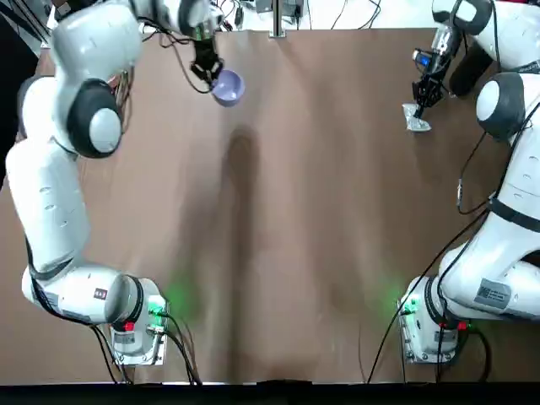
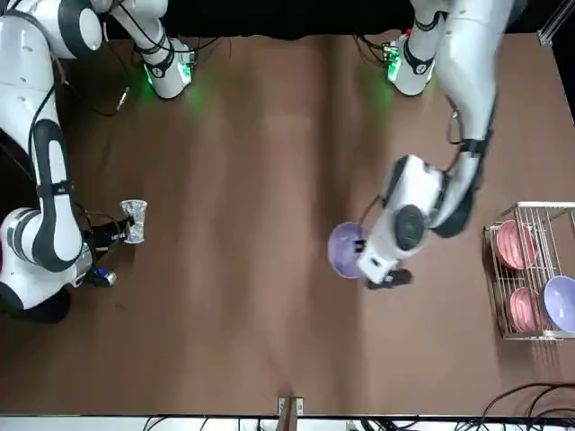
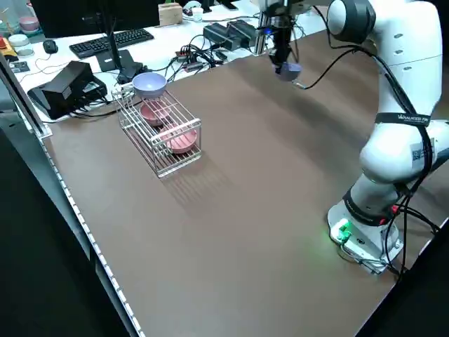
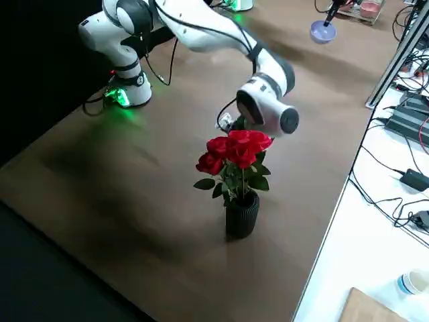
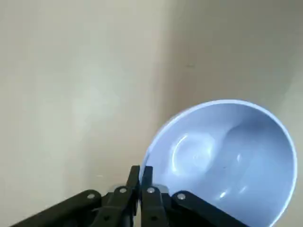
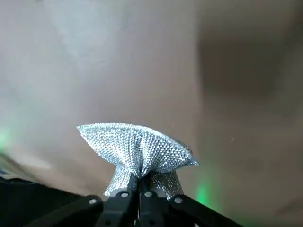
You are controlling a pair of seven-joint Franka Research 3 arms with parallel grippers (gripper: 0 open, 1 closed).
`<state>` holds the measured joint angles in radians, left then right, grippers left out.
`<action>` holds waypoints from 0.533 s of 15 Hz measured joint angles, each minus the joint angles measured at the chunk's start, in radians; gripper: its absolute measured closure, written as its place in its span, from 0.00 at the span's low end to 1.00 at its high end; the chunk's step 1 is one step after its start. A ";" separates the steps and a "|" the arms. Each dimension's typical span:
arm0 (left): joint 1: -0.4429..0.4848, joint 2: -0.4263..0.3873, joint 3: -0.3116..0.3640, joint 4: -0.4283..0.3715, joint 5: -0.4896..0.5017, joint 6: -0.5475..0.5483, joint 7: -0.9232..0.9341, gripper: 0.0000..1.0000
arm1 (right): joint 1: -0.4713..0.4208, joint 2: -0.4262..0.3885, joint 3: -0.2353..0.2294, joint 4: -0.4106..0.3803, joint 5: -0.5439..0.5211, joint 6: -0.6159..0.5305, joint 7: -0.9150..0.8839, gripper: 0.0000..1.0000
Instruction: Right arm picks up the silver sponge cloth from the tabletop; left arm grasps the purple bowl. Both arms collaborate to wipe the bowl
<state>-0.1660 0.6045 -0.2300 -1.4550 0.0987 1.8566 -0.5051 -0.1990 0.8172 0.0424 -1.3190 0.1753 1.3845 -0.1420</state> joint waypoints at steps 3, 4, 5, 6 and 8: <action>0.094 -0.048 -0.003 -0.144 0.059 0.084 0.107 0.95 | 0.005 0.031 0.006 -0.059 -0.020 0.088 -0.001 0.98; 0.114 -0.056 -0.003 -0.190 0.069 0.119 0.141 0.95 | 0.007 0.035 0.007 -0.073 -0.021 0.095 -0.001 0.98; 0.126 -0.060 -0.003 -0.224 0.089 0.140 0.158 0.95 | 0.007 0.036 0.008 -0.081 -0.024 0.097 -0.001 0.97; 0.137 -0.062 -0.004 -0.247 0.116 0.152 0.162 0.95 | 0.006 0.036 0.007 -0.083 -0.028 0.098 -0.001 0.97; 0.179 -0.065 -0.008 -0.262 0.145 0.178 0.222 0.95 | 0.005 0.037 0.007 -0.086 -0.039 0.108 -0.001 0.96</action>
<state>0.0126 0.5395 -0.2378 -1.7169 0.2439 2.0343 -0.2833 -0.1945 0.8543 0.0493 -1.4053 0.1362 1.4924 -0.1434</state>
